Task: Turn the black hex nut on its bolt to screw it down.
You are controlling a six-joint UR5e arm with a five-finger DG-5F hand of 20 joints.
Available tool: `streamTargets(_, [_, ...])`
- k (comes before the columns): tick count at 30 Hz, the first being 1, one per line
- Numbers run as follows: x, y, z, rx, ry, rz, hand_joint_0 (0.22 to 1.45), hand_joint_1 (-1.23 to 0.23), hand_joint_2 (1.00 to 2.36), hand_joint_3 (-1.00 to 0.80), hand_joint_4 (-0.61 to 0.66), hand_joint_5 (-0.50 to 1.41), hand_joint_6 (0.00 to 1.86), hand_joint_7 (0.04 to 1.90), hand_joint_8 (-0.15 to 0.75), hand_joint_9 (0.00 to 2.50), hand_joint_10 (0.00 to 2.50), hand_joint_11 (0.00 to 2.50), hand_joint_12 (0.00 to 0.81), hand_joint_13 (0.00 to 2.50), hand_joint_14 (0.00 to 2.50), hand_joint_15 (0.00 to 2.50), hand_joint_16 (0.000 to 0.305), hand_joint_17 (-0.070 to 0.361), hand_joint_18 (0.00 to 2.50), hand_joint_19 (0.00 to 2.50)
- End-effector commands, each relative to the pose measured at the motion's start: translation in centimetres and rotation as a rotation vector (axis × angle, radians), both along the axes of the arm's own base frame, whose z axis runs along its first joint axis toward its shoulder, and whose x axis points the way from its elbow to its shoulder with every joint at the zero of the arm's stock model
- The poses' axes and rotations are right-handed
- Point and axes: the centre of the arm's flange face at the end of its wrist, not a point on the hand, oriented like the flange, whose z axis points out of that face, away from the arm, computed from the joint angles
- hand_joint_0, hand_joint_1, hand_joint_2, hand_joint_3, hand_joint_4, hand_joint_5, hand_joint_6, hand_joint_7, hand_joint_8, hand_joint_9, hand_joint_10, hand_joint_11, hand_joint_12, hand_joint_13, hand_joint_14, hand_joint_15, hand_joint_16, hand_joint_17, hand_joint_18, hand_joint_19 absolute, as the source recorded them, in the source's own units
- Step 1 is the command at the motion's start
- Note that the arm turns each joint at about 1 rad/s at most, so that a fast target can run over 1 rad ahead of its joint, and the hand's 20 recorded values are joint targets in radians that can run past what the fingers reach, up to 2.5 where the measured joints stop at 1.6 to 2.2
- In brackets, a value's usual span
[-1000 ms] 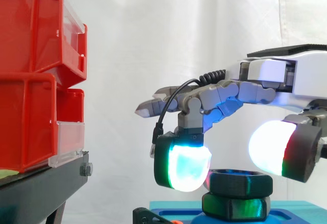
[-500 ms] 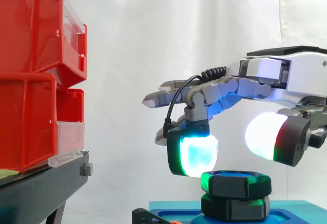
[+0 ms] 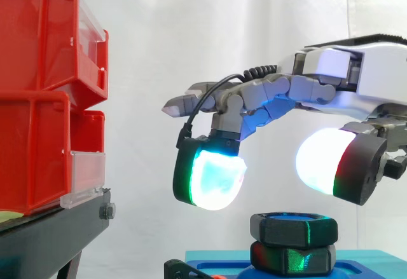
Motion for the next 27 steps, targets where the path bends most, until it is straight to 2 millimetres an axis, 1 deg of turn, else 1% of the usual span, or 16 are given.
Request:
streamTargets(1, [0.3,1.4,0.0,0.004,0.004,-0.013,0.45,-0.28,1.00,-0.50,0.16,-0.07,0.50,1.00,0.200,0.68,0.00,0.04,0.327,0.25,0.00,0.00,0.045,0.102,0.09,0.13])
streamTargets(4, [0.2,2.2,-0.3,0.004,0.034,-0.021,0.45,-0.26,1.00,-0.50,0.15,-0.06,0.50,1.06,0.200,0.67,0.00,0.04,0.329,0.24,0.00,0.00,0.045,0.101,0.09,0.12])
streamTargets(6, [0.1,2.5,-0.4,0.003,0.050,-0.023,0.45,-0.24,1.00,-0.50,0.13,-0.05,0.50,1.13,0.197,0.67,0.00,0.03,0.328,0.24,0.00,0.00,0.044,0.100,0.08,0.13])
streamTargets(10, [-0.1,2.8,-0.8,0.002,0.077,-0.026,0.45,-0.24,1.00,-0.50,0.12,-0.03,0.50,1.25,0.200,0.67,0.00,0.04,0.328,0.24,0.00,0.00,0.044,0.099,0.08,0.12])
streamTargets(22, [-0.5,2.6,-1.1,-0.002,0.115,-0.026,0.46,-0.22,1.00,-0.50,0.09,0.00,0.50,1.45,0.203,0.71,0.00,0.05,0.330,0.24,0.00,0.00,0.042,0.096,0.05,0.12])
streamTargets(27, [-0.5,2.4,-1.0,-0.004,0.108,-0.028,0.44,-0.24,1.00,-0.50,0.09,0.00,0.50,1.46,0.209,0.72,0.00,0.05,0.336,0.24,0.00,0.00,0.044,0.100,0.05,0.12])
